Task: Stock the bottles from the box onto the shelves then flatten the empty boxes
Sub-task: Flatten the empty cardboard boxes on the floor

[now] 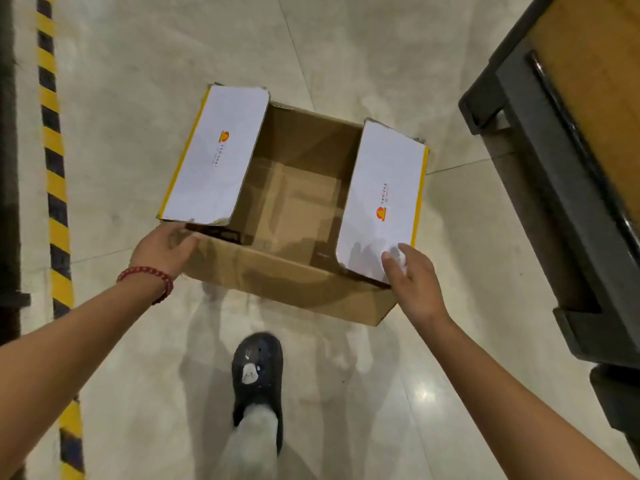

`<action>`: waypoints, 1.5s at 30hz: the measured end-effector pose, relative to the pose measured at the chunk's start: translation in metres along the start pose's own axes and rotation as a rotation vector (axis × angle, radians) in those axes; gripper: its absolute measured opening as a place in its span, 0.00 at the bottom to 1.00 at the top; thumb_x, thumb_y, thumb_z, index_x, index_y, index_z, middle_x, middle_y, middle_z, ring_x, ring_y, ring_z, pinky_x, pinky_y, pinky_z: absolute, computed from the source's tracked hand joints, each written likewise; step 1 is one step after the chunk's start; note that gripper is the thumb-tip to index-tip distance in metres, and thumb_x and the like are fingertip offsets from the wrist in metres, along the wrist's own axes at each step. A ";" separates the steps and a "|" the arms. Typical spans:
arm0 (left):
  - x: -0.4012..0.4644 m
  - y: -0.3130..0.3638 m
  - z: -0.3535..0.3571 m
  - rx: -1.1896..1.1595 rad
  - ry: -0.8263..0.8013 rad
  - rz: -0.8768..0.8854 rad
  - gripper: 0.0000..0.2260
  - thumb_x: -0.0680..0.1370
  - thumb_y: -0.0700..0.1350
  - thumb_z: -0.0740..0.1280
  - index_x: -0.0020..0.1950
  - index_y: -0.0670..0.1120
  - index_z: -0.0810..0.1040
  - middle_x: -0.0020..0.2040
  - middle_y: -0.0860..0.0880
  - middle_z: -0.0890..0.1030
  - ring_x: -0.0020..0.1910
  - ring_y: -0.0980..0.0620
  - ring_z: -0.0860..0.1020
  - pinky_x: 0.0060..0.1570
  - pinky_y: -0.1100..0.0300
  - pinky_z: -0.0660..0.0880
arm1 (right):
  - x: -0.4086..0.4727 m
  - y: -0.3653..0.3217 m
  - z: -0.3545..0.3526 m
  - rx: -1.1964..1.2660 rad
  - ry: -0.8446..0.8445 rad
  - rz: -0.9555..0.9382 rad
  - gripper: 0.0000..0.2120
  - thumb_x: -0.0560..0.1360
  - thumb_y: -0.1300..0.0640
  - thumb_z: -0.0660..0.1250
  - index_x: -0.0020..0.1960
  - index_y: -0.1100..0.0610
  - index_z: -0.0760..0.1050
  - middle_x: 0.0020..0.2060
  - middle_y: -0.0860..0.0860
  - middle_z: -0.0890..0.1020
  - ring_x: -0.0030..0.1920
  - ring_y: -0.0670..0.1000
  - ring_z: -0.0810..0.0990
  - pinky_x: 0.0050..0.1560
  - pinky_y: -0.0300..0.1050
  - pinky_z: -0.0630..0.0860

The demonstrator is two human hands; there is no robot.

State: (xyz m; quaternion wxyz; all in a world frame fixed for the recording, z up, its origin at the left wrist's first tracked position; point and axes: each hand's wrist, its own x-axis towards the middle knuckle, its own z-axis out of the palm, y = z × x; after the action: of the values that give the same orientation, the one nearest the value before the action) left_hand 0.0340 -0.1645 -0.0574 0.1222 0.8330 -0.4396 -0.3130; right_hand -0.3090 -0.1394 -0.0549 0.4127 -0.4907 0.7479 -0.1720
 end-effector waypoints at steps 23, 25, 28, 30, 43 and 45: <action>0.016 -0.087 0.033 -0.402 0.177 -0.026 0.16 0.77 0.51 0.65 0.63 0.46 0.73 0.58 0.43 0.75 0.51 0.45 0.71 0.50 0.52 0.67 | 0.021 0.082 0.048 -0.118 0.115 -0.208 0.25 0.81 0.46 0.55 0.76 0.48 0.56 0.72 0.49 0.67 0.69 0.53 0.68 0.64 0.51 0.69; 0.006 -0.089 0.011 -0.286 0.183 0.024 0.16 0.77 0.53 0.64 0.59 0.44 0.77 0.60 0.41 0.76 0.51 0.43 0.72 0.47 0.55 0.69 | 0.008 0.078 0.039 -0.050 0.105 -0.227 0.22 0.81 0.47 0.55 0.73 0.52 0.63 0.69 0.50 0.71 0.65 0.52 0.71 0.60 0.49 0.69; -0.007 -0.074 -0.023 -0.407 0.195 -0.031 0.20 0.76 0.58 0.63 0.55 0.44 0.80 0.58 0.41 0.76 0.47 0.44 0.74 0.44 0.55 0.73 | -0.006 0.071 0.025 0.107 0.106 -0.192 0.19 0.80 0.44 0.54 0.64 0.53 0.73 0.61 0.51 0.77 0.58 0.51 0.75 0.57 0.47 0.70; -0.014 -0.057 -0.041 -0.682 0.142 -0.095 0.20 0.74 0.61 0.63 0.56 0.47 0.77 0.52 0.41 0.78 0.38 0.45 0.81 0.37 0.55 0.78 | -0.007 0.067 0.014 0.245 0.115 -0.126 0.17 0.80 0.41 0.52 0.55 0.47 0.76 0.55 0.48 0.79 0.55 0.52 0.77 0.60 0.52 0.73; 0.058 0.004 0.055 0.219 0.010 0.271 0.34 0.73 0.69 0.51 0.76 0.55 0.57 0.77 0.46 0.54 0.76 0.44 0.50 0.73 0.44 0.51 | 0.052 0.059 0.016 0.232 0.123 -0.122 0.26 0.76 0.46 0.64 0.70 0.54 0.64 0.66 0.55 0.73 0.60 0.56 0.74 0.56 0.51 0.71; 0.058 0.004 0.073 0.320 0.011 0.199 0.34 0.72 0.72 0.51 0.75 0.60 0.53 0.78 0.48 0.48 0.76 0.42 0.45 0.71 0.39 0.49 | 0.063 0.064 0.026 0.126 0.166 -0.112 0.23 0.76 0.50 0.67 0.67 0.57 0.68 0.62 0.57 0.76 0.59 0.58 0.75 0.53 0.49 0.72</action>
State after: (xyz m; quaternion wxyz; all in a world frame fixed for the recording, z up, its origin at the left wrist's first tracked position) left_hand 0.0093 -0.2081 -0.1363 0.0207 0.7959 -0.5634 -0.2206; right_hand -0.3379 -0.1613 -0.1410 0.3693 -0.4889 0.7386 -0.2812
